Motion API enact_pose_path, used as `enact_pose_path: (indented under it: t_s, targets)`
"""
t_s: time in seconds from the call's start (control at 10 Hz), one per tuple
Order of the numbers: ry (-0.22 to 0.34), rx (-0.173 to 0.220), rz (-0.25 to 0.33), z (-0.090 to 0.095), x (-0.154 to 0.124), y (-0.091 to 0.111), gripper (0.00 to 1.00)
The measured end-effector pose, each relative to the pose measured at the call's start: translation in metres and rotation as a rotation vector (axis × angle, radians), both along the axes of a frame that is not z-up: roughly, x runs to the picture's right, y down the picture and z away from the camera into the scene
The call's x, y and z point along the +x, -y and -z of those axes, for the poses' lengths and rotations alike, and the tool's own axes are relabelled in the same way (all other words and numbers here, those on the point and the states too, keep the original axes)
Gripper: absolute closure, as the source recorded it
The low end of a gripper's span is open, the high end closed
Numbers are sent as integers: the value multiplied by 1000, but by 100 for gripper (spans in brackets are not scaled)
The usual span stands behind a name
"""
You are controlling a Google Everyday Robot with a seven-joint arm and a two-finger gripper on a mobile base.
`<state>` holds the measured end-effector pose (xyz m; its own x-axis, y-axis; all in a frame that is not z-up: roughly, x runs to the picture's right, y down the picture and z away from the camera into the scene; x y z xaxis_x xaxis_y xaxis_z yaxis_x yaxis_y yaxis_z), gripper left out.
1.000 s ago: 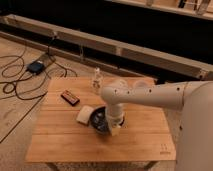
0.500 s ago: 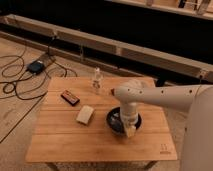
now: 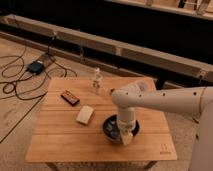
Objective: Drag the ceramic bowl in a circle
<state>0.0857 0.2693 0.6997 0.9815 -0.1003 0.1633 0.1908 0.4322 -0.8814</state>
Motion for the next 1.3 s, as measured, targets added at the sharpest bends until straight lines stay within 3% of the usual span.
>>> enact_pose_path:
  t_s: [0.4, 0.6, 0.8, 1.0, 1.3]
  targets:
    - [122, 0, 13, 15, -60, 1, 100]
    - [192, 25, 37, 7, -86, 15, 100]
    - [245, 53, 75, -15, -103, 34, 100]
    - [251, 63, 99, -33, -99, 46, 100]
    - [196, 57, 126, -59, -60, 61, 100]
